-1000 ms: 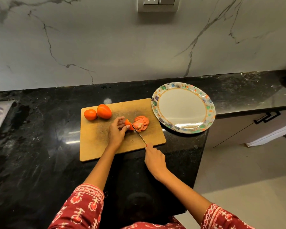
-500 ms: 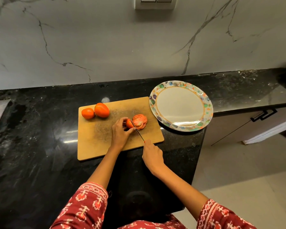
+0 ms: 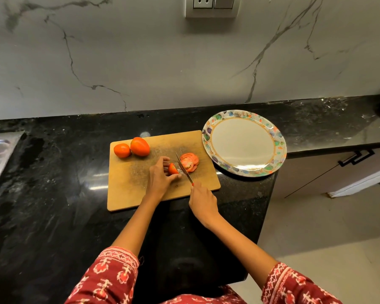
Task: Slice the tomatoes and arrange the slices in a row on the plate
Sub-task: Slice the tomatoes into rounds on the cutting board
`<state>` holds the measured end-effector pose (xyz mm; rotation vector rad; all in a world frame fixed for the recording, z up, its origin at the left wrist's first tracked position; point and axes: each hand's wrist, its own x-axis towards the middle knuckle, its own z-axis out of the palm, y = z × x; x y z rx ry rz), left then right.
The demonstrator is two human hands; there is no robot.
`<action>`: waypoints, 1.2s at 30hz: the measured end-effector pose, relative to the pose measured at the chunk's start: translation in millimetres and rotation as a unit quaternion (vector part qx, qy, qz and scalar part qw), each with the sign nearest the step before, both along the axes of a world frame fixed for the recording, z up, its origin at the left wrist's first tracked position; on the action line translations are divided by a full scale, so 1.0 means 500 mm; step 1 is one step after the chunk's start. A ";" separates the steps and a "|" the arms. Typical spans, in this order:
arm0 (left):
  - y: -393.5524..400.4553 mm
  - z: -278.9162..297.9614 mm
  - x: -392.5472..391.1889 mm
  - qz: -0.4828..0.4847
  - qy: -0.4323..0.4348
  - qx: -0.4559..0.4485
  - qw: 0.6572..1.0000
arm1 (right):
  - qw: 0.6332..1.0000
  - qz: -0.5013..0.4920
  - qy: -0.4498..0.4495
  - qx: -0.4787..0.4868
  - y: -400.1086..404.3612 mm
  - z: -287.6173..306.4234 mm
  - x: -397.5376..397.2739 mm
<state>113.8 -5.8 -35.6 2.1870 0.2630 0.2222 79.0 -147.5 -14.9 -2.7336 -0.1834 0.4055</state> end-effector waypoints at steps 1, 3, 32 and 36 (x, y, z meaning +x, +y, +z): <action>-0.003 0.001 0.002 -0.002 -0.004 0.002 1.000 | 1.000 0.001 -0.004 0.013 -0.003 0.003 -0.003; -0.006 0.003 0.005 -0.004 -0.010 0.008 1.000 | 0.999 -0.004 -0.010 0.039 -0.005 0.009 -0.007; -0.011 0.002 0.008 -0.015 -0.015 -0.060 0.998 | 0.999 -0.017 -0.004 0.033 0.012 0.029 -0.007; -0.012 0.003 0.008 -0.018 -0.007 -0.072 0.997 | 0.999 -0.024 -0.004 0.038 0.028 0.029 0.004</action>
